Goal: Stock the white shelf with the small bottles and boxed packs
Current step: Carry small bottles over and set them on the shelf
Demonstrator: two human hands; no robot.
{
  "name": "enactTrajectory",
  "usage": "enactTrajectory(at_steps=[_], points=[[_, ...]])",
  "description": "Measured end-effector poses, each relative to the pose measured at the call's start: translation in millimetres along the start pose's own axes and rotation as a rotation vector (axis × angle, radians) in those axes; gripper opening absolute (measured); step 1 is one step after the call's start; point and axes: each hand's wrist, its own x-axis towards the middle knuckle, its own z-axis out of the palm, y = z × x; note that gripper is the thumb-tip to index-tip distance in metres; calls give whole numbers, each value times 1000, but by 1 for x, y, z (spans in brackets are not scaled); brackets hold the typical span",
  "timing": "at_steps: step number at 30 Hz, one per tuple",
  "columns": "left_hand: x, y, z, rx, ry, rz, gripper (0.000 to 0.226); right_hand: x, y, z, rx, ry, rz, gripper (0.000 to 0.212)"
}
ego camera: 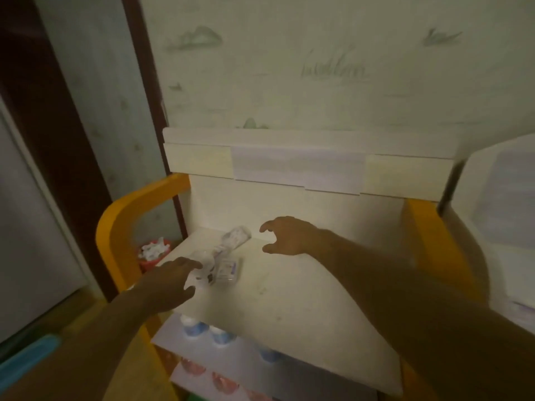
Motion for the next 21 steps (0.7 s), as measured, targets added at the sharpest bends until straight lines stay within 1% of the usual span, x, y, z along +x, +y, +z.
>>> enactTrajectory(at_steps=[4,8,11,15,17,21], points=[[30,-24,-4,82,-1,6,56,50,3,14,67,-12,-44,58],[67,-33,0,65,-16,-10,62,90,11,39,124,-68,-58,62],[87,-25,18,24,-35,34,73,115,14,68,159,-120,-43,65],[103,-21,43,34,-10,98,93,133,-1,114,191,-235,-66,83],[113,-27,47,-23,-22,102,97,140,-8,127,224,-246,-52,89],[126,-44,53,-360,-150,37,87,146,-19,148,196,-233,-59,102]])
